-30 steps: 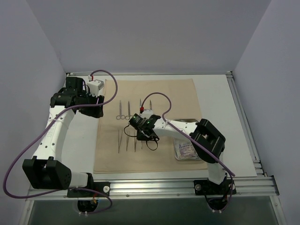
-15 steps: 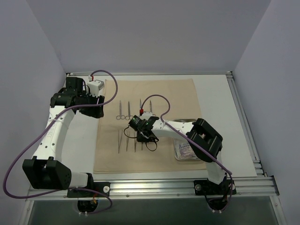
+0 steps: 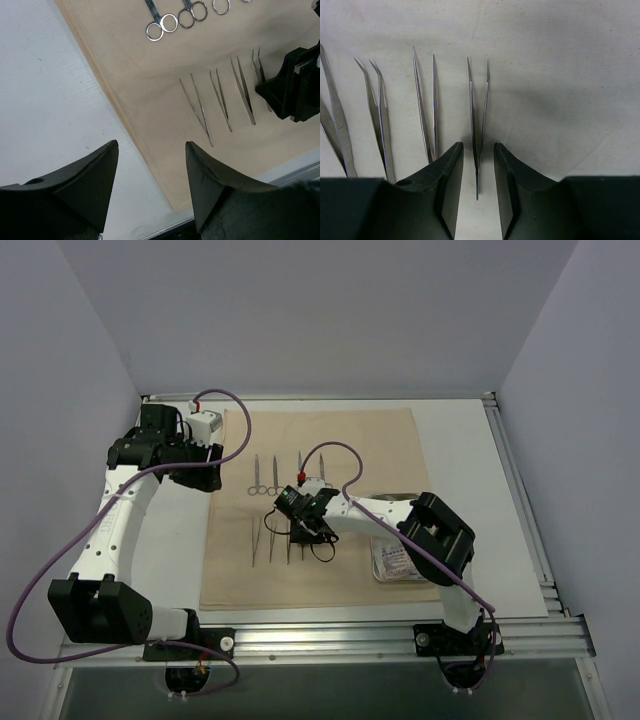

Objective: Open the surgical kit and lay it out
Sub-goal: Place the medical item in the surgical kit, then pick up the medical item from the container.

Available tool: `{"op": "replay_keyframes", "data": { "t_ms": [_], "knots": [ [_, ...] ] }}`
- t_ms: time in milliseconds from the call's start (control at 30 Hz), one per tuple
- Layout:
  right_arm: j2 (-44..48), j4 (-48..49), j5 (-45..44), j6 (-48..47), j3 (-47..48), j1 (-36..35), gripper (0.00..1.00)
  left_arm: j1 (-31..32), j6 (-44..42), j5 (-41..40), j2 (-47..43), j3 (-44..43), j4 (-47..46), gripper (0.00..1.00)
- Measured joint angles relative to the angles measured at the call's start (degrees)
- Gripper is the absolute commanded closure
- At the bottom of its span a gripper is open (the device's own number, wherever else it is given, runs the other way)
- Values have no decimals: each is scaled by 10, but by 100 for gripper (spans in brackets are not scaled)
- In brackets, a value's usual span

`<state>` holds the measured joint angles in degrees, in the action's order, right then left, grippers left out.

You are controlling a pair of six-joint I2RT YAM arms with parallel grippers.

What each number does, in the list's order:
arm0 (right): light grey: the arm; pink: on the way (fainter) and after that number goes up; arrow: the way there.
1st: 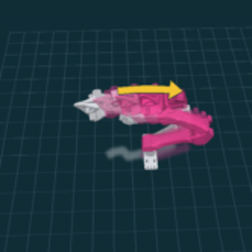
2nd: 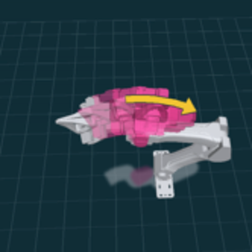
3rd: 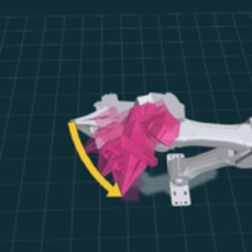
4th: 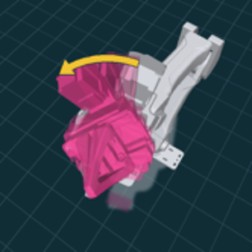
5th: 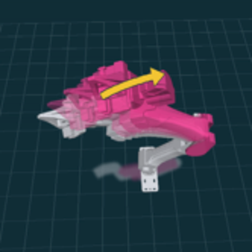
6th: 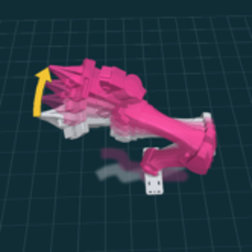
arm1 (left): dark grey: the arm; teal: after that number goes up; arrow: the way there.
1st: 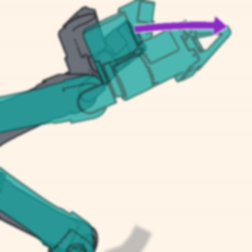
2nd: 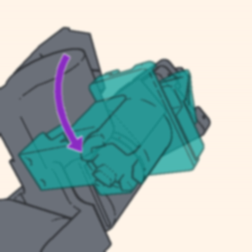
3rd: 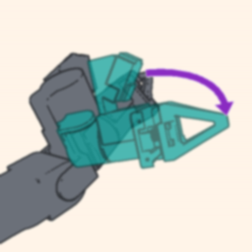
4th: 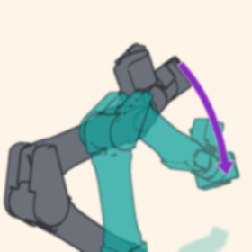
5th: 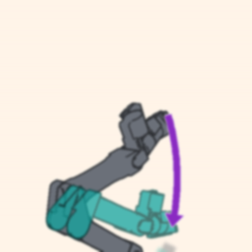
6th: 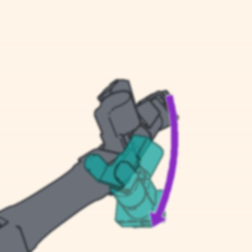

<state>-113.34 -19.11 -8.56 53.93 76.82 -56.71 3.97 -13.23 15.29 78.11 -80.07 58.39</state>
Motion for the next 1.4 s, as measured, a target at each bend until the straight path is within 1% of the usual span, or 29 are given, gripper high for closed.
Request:
{"op": "replay_keyframes", "data": {
  "t_ms": [67,167,267,400,467,533,600,700,767,800,900,1067,1167,1400],
  "knots": [
    [0,0,0,0,0,0,71,0,0,0,0,0,0,35],
    [0,0,0,0,0,0,63,0,0,0,0,0,0,35],
    [3,-12,-6,0,4,0,60,0,0,0,0,0,0,35],
    [35,-47,-25,-4,17,-2,62,0,-1,2,0,0,2,35],
    [80,-73,-43,-8,18,1,67,0,-2,2,0,0,2,35],
    [153,-97,-53,-17,12,12,69,0,-4,3,0,0,2,35],
    [240,-101,-49,-27,-16,53,70,0,-6,5,1,0,3,35],
    [355,-103,-36,-49,-82,176,72,0,-6,11,5,0,3,35],
    [396,-115,-38,-65,-132,264,72,0,-6,15,8,0,4,35],
    [406,-122,-36,-73,-157,296,72,0,-7,17,9,0,5,35],
    [403,-145,-24,-98,-211,354,72,0,-7,20,12,0,8,35],
    [367,-156,-5,-142,-247,405,73,0,-8,29,16,0,11,35],
    [337,-148,6,-166,-254,420,73,0,-8,32,16,0,12,35],
    [299,-126,25,-196,-269,424,75,0,-9,38,18,0,14,35]
  ]
}}
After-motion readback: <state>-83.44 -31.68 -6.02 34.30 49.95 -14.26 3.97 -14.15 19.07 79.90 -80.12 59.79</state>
